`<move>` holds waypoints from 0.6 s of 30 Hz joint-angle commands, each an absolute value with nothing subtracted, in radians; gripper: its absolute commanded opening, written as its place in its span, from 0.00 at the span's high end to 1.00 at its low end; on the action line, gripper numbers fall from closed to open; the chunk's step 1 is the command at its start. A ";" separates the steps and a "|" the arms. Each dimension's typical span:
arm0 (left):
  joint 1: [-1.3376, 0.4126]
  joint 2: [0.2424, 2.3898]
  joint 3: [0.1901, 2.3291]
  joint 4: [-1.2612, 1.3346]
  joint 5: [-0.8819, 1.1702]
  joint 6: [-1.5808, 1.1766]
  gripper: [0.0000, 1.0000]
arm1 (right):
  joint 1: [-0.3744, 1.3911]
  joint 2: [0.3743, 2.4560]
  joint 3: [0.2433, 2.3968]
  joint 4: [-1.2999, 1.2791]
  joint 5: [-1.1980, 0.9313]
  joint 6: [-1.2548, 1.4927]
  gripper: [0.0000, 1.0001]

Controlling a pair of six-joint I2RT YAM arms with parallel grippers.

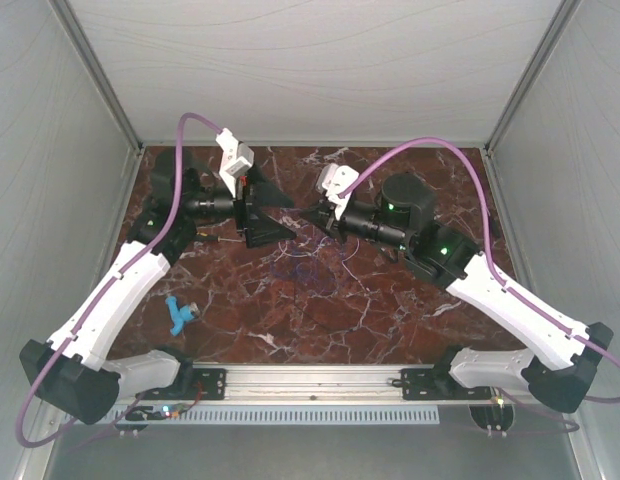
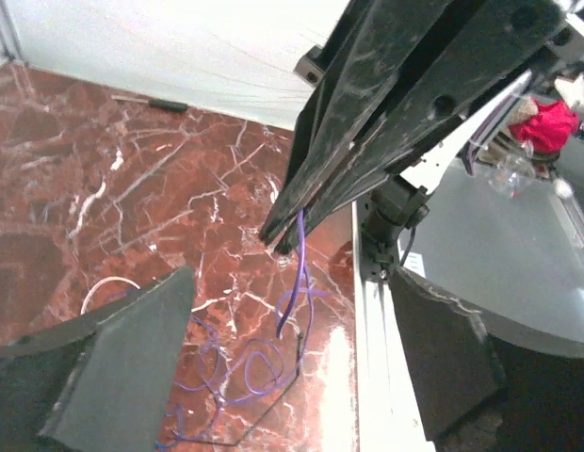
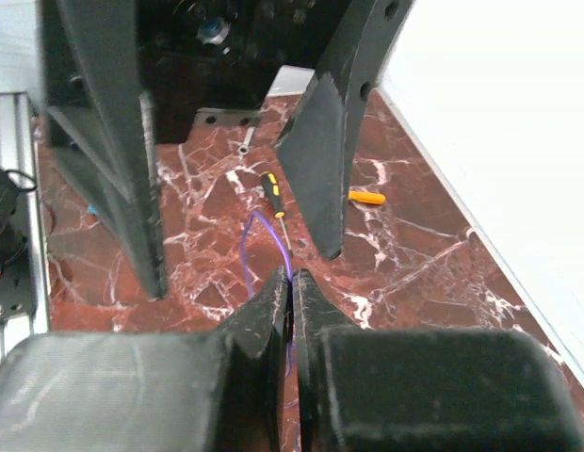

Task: Zip-tie the wires
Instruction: Straighten the cable at the center of the board.

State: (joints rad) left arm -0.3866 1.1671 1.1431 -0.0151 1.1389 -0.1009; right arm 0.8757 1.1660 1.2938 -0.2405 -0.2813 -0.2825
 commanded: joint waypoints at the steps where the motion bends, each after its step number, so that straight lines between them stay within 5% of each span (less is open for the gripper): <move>1: -0.386 1.129 1.120 0.047 1.043 -0.069 0.02 | 0.887 1.136 1.341 -0.132 -0.140 -0.258 1.00; 18: -0.265 1.088 0.942 0.455 1.055 -0.279 0.00 | 0.886 1.075 1.449 0.149 0.176 -0.093 1.00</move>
